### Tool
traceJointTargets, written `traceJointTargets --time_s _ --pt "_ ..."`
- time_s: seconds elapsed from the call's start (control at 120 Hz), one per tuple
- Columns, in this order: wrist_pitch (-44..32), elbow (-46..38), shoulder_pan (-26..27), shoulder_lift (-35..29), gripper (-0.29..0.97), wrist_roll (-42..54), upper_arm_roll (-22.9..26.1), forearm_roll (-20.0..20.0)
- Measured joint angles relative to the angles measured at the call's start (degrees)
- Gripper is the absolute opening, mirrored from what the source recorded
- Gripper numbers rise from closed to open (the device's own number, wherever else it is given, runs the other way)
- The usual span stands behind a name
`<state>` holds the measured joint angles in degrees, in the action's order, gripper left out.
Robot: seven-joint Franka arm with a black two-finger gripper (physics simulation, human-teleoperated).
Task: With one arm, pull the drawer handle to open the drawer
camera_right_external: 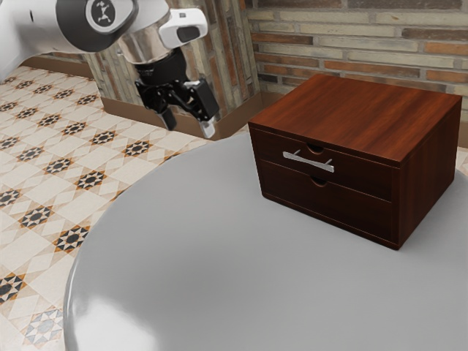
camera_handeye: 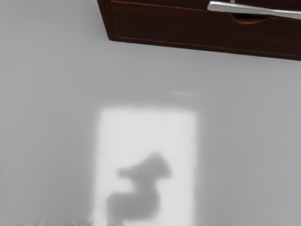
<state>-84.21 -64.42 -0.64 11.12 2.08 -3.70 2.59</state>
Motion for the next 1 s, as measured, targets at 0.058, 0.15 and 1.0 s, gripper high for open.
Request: traceJointTargets --time_s 0.058,0.15,1.0 --pt "-0.1 -0.2 -0.1 0.0 0.68 0.0 -0.2 -0.1" --pt "0.0 -0.3 -0.1 -0.2 0.68 0.2 -0.3 -0.2" --pt "-28.7 -24.6 -0.1 -4.8 0.68 32.9 5.9 -8.7"
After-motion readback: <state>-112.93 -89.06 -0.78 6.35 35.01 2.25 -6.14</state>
